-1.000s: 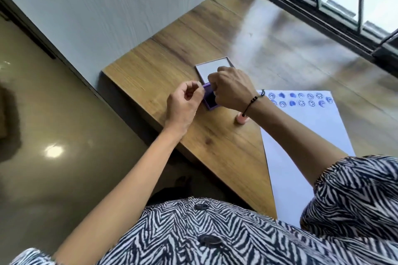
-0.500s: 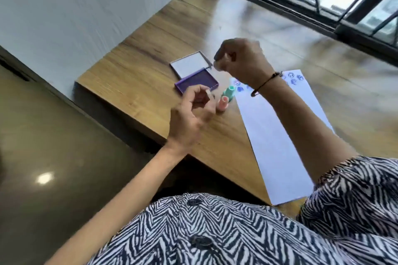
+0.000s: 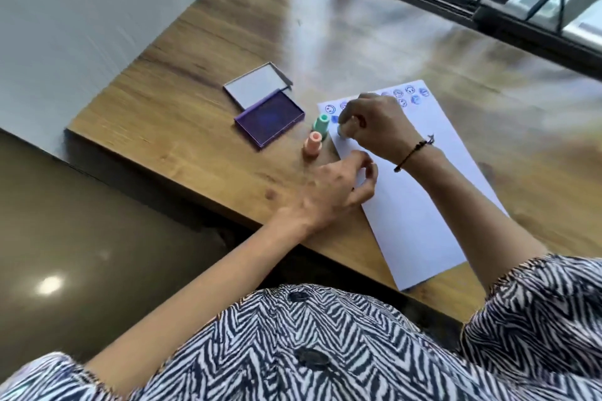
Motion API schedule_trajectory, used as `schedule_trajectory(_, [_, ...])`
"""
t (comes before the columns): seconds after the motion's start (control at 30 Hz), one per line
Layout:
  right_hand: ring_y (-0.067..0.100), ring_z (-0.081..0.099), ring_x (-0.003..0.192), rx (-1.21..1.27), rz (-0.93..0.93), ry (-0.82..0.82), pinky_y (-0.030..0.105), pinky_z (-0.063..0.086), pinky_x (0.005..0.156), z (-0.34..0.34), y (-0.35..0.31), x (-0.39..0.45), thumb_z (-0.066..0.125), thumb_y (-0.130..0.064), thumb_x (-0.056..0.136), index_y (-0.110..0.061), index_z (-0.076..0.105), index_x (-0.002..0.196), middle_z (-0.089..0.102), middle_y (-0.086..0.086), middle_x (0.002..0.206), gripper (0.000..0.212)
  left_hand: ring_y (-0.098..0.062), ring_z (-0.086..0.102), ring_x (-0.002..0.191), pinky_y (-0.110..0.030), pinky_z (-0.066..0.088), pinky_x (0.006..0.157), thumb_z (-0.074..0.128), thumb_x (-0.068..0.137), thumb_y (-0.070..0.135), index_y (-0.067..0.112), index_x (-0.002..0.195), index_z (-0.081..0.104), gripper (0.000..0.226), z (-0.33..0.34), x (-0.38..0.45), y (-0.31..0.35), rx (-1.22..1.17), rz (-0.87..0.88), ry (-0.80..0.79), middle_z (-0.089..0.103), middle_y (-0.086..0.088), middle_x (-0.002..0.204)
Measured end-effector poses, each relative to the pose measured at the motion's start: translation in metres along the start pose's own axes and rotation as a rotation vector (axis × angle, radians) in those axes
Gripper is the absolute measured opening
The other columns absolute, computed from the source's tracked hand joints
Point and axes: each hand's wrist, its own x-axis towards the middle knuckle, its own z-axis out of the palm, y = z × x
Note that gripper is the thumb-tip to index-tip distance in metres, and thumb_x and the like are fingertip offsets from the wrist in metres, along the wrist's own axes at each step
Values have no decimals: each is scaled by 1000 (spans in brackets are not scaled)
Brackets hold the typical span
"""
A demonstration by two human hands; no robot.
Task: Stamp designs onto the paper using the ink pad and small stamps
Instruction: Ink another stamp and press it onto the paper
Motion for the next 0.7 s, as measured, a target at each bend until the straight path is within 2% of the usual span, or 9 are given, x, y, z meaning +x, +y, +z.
schedule_trajectory(0.2, [17, 43, 66, -23, -18, -4, 21, 31, 66, 5, -3, 1, 54, 2, 72, -5, 71, 79, 49, 2, 72, 19, -40, 64, 83, -48, 49, 74, 56, 84, 16, 0, 104, 54, 26, 0, 0, -3, 16, 1, 3, 67, -23, 93])
schedule_trajectory(0.33, [30, 52, 70, -89, -17, -55, 24, 33, 66, 6, -2, 5, 53, 0, 74, -5, 70, 83, 63, 17, 84, 20, -40, 64, 82, -48, 50, 72, 56, 83, 16, 0, 104, 54, 27, 0, 0, -4, 18, 15, 3, 67, -22, 93])
schedule_trajectory(0.47, [36, 58, 82, -160, -36, -112, 31, 39, 67, 7, -4, 9, 54, -2, 77, -6, 69, 86, 64, 19, 92, 18, -39, 65, 82, -47, 51, 72, 53, 81, 21, -1, 104, 54, 31, -1, -1, -3, 20, 30, 13, 68, -22, 93])
schedule_trajectory(0.7, [36, 57, 81, -149, -36, -136, 38, 45, 69, 4, -9, 12, 47, 4, 72, -5, 68, 80, 65, 18, 87, 24, -36, 65, 84, -47, 53, 73, 54, 81, 20, 0, 106, 54, 32, 0, -1, -5, 16, 49, 3, 69, -20, 95])
